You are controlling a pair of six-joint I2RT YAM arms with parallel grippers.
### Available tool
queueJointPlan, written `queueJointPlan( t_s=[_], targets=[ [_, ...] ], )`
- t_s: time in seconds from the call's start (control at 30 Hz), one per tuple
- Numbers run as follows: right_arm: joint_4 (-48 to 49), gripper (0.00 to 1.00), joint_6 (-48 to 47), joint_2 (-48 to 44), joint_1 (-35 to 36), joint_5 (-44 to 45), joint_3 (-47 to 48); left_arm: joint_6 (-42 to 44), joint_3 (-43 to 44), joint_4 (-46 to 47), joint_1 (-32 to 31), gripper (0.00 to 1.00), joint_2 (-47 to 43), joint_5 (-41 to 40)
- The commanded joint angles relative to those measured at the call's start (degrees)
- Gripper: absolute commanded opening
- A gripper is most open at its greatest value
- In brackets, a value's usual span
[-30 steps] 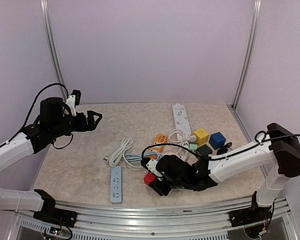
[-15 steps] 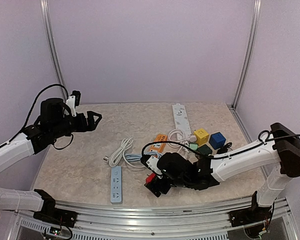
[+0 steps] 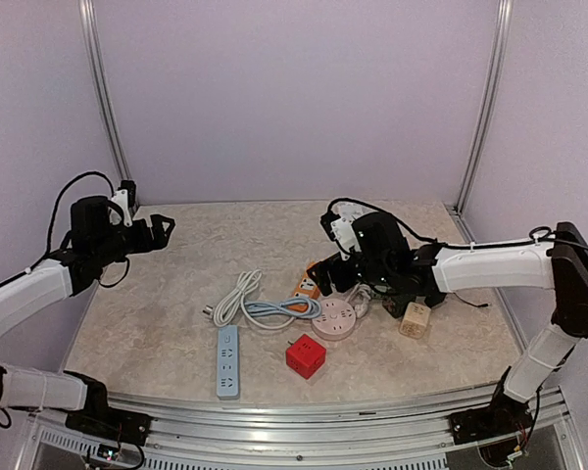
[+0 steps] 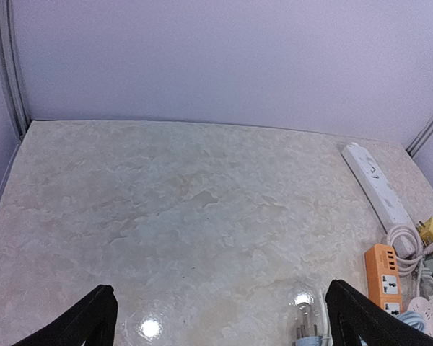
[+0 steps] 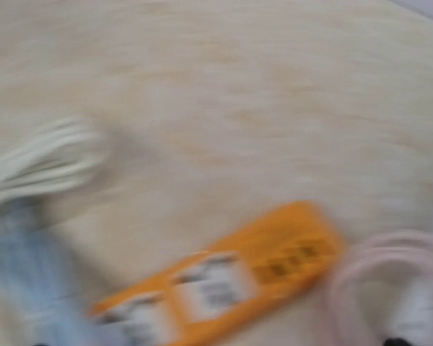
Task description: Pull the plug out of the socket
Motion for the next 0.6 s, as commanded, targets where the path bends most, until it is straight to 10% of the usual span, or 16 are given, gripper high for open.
queueJointPlan(
  t_s=[0.0, 0.57],
  targets=[
    [0.6, 1.0, -3.6, 0.3, -9.6, -2.8, 0.1, 3.4, -2.0, 6.7, 7.6, 0.99, 1.2, 3.6],
    [22.7, 1.0, -1.3, -13.7, -50.2, -11.8, -20.8, 5.6, -16.3, 23.3, 26.7, 0.99, -6.5, 1.5]
  ],
)
